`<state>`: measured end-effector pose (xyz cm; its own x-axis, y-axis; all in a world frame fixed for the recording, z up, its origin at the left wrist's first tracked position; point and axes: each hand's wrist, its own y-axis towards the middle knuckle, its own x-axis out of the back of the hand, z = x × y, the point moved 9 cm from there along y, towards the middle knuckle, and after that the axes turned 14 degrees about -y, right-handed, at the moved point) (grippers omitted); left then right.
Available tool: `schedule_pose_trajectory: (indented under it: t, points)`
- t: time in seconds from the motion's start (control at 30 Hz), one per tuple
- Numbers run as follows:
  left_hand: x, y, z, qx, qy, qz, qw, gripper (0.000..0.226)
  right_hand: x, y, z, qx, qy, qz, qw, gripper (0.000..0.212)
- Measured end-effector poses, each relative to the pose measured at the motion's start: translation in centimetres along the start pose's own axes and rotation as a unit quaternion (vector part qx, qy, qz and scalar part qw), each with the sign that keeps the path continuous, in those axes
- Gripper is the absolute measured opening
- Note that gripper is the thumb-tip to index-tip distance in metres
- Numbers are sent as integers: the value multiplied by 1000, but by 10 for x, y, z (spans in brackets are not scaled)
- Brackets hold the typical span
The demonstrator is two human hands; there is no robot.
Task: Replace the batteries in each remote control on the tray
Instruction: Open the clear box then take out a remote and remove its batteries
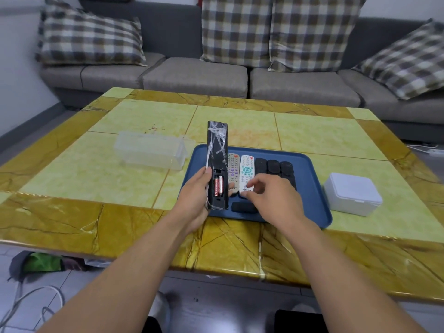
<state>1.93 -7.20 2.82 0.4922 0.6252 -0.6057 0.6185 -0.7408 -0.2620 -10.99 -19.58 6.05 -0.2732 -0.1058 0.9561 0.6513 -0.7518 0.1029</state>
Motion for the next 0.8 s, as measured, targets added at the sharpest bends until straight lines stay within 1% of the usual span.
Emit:
schedule_pose_trajectory:
  t: [0.03, 0.1, 0.17, 0.27, 0.4, 0.43, 0.6, 0.73, 0.8]
  points:
    - [-1, -1, 0, 2, 6, 4, 1000, 33, 5, -2, 15, 47, 25, -16, 998, 16]
    - [1, -1, -1, 2, 17, 7, 1000, 35, 6, -7, 44, 134, 51, -18, 990, 11]
    - [2, -1, -3, 0, 14, 8, 1000, 36, 3, -8, 57, 167, 51, -12, 984, 10]
    - [7, -3, -5, 4, 3, 7, 1000, 34, 2, -7, 63, 175, 51, -21, 983, 17]
    - [8, -4, -7, 8, -6, 15, 1000, 32, 2, -9, 70, 181, 41, -44, 982, 35]
    - [9, -4, -7, 8, -9, 15, 1000, 32, 1, -9, 71, 182, 37, -49, 981, 37]
    - [14, -4, -6, 10, -12, 14, 1000, 34, 1, -11, 76, 193, 39, -66, 978, 32]
    - [13, -5, -9, 0, -16, 15, 1000, 34, 6, -14, 80, 192, 46, -94, 976, 23]
    - [13, -6, -10, -2, -19, 18, 1000, 33, 6, -14, 82, 193, 43, -90, 976, 23]
